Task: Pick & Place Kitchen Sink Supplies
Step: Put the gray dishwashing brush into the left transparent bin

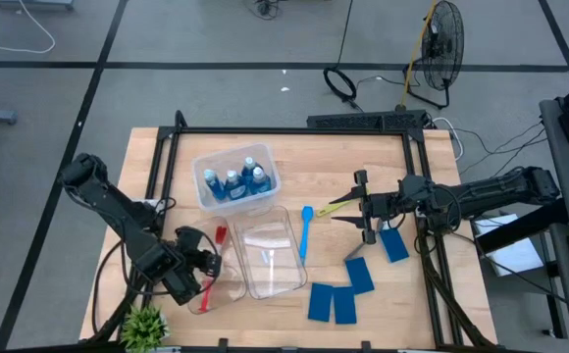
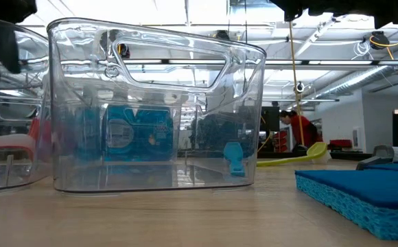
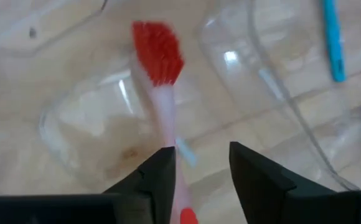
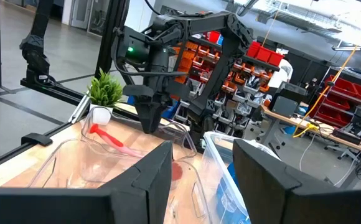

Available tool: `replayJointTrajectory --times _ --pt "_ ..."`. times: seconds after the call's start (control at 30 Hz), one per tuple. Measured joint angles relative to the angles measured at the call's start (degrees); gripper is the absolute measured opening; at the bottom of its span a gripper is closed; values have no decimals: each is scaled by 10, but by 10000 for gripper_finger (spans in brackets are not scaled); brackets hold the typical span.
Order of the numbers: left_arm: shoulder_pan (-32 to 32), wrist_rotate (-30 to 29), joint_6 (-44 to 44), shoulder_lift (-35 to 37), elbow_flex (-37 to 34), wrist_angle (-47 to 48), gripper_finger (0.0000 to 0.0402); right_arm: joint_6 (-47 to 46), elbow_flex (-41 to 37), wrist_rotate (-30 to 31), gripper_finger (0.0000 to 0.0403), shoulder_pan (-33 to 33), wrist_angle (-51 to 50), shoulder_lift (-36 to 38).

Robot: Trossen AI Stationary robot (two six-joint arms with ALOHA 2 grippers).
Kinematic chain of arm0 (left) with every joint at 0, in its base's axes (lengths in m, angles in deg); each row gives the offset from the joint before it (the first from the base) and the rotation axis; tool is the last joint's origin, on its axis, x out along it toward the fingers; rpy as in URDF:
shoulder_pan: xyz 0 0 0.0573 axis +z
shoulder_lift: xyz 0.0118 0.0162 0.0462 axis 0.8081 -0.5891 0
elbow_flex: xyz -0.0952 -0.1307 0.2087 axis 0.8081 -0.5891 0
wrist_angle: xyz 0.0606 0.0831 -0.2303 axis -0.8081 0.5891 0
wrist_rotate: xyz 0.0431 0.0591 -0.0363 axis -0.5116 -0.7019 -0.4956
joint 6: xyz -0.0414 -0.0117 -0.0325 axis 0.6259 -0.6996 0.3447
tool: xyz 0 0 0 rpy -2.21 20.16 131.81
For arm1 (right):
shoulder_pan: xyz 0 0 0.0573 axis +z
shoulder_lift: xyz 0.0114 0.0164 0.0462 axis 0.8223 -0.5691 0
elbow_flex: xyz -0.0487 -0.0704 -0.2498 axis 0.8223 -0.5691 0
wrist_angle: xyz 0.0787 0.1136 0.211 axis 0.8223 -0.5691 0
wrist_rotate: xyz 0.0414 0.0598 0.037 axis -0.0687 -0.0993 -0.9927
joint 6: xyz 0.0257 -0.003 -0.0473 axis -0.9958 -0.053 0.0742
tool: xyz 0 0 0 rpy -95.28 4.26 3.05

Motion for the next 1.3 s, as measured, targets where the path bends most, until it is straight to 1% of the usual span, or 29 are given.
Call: replayJointTrajectory --times 0.07,0.17,0.2,0.3,0.37,0.43,0.5,0.53,0.6,0.63,0.7,0.73,0.87,0.93,0.97,1.0,1.03,1.1,1.17,1.3 --pt "0 -31 -44 0 0 -7 163 -8 0 0 155 0 0 0" --pt "-3 -101 -149 0 0 -36 173 -21 0 3 155 0 0 0" --pt "-6 -138 -197 0 0 -52 176 -22 0 9 155 0 -2 0" --pt "-22 -269 -348 0 0 -98 184 -15 0 58 158 2 -38 0" --pt "-33 -354 -411 0 0 -111 187 -14 6 96 168 2 -97 0" --pt "-43 -421 -444 3 0 -113 187 -29 23 132 187 2 -174 -1" --pt "-48 -458 -460 3 0 -113 183 -70 47 178 210 2 -261 -6" --pt "-48 -464 -463 3 0 -117 179 -97 58 208 221 1 -310 -7" --pt "-40 -455 -494 2 -1 -152 170 -157 76 269 244 -8 -406 -11" --pt "-32 -437 -524 0 -1 -183 165 -182 84 284 254 -13 -447 -13" --pt "-13 -369 -620 -8 -1 -273 152 -213 93 276 271 -27 -520 -12" --pt "-3 -330 -678 -14 -1 -322 145 -222 93 255 276 -32 -546 -12" --pt "36 -173 -911 -31 -1 -504 118 -249 93 125 282 -36 -623 -13" --pt "52 -106 -992 -34 -1 -548 107 -257 93 73 277 -26 -666 -13" --pt "60 -84 -1019 -34 -1 -559 103 -257 93 60 274 -19 -691 -13" --pt "68 -71 -1035 -34 -1 -566 99 -257 92 57 271 -10 -712 -13" --pt "76 -67 -1044 -34 -1 -567 95 -257 89 57 267 1 -711 -13" --pt "93 -73 -1047 -34 -1 -563 94 -255 88 44 263 24 -697 -14" --pt "113 -83 -1037 -34 -1 -560 95 -254 88 40 260 49 -698 -23" --pt "156 -83 -1006 -34 -1 -560 107 -257 88 48 259 82 -700 -60"
